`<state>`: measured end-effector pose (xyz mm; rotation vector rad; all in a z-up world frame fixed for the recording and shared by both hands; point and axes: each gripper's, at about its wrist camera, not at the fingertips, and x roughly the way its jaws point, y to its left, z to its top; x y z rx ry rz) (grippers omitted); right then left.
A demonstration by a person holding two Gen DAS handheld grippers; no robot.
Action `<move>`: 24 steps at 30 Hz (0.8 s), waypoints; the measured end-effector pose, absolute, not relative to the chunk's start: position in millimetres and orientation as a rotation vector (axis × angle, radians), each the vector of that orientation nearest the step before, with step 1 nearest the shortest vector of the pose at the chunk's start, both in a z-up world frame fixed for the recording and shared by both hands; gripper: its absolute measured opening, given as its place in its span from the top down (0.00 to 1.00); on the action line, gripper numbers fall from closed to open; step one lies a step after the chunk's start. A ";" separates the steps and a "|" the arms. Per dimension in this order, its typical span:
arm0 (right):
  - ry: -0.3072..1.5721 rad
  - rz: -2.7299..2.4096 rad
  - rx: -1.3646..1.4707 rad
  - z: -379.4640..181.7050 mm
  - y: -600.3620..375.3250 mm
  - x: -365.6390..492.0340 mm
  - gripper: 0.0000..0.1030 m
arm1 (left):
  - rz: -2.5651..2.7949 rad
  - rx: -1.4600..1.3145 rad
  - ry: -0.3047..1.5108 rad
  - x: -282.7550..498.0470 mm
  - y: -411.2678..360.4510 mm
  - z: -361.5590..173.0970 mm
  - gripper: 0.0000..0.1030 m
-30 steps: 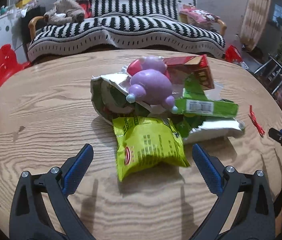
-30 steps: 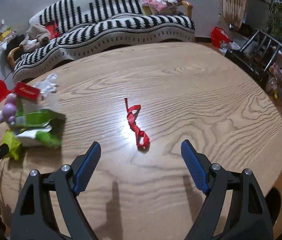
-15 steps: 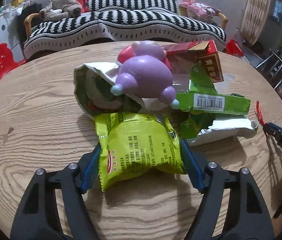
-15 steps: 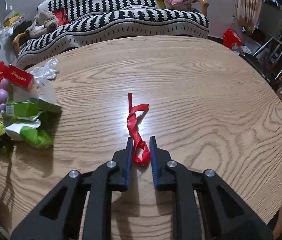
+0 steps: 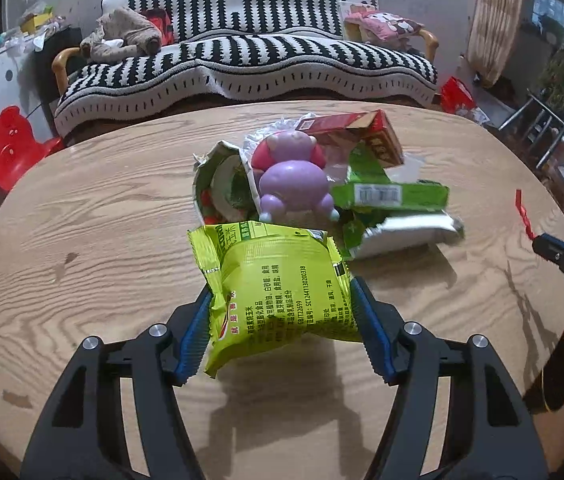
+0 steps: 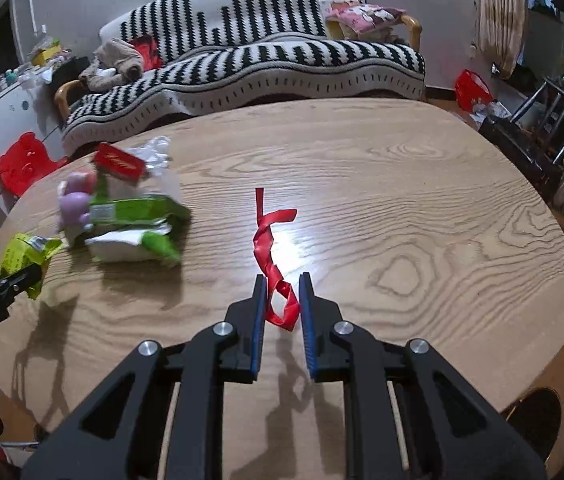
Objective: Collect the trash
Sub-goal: 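Carry both items to the black bin and open both tools to drop them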
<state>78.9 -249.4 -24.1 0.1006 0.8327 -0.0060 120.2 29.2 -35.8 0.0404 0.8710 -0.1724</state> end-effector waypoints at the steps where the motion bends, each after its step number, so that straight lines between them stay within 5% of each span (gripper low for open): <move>1: 0.828 -0.005 0.105 -20.6 -248.3 73.7 0.84 | -0.175 0.044 0.867 115.1 28.9 -33.0 0.38; 24: 0.766 -0.037 0.117 10.5 -262.8 -9.8 0.84 | -0.293 0.073 0.806 64.9 -40.7 -6.9 0.38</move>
